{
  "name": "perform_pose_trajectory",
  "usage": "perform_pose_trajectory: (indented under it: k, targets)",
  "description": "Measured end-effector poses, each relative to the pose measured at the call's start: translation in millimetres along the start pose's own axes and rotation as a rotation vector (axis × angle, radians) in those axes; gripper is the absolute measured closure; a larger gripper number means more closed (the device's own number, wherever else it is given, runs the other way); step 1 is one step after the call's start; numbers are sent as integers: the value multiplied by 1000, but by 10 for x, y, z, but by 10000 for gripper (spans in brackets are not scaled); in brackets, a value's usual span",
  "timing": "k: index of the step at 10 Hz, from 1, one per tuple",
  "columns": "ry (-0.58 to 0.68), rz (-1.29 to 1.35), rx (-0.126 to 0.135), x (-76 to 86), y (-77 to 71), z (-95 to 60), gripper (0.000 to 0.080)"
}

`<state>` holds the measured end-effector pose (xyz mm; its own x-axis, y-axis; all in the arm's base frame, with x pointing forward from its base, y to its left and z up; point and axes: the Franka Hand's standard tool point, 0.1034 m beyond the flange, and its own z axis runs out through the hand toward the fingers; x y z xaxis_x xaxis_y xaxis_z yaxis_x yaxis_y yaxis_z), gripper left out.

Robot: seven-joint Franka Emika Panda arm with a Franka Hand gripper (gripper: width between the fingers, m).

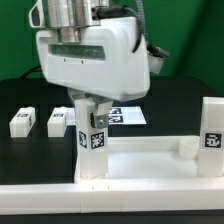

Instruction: Assemble desk

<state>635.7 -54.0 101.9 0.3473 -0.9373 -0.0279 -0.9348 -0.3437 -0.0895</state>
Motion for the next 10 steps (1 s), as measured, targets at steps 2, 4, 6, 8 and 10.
perform_pose_trajectory:
  k: [2,4,6,8,10]
  targets:
    - [-41,429,18,-11,-40,2,505]
    - [-55,683,25,-6,-58,14,505]
    - [-56,762,23,-10,-60,16,505]
    - [-51,765,23,-14,-61,15,505]
    - [-51,587,22,-70,-66,29,325]
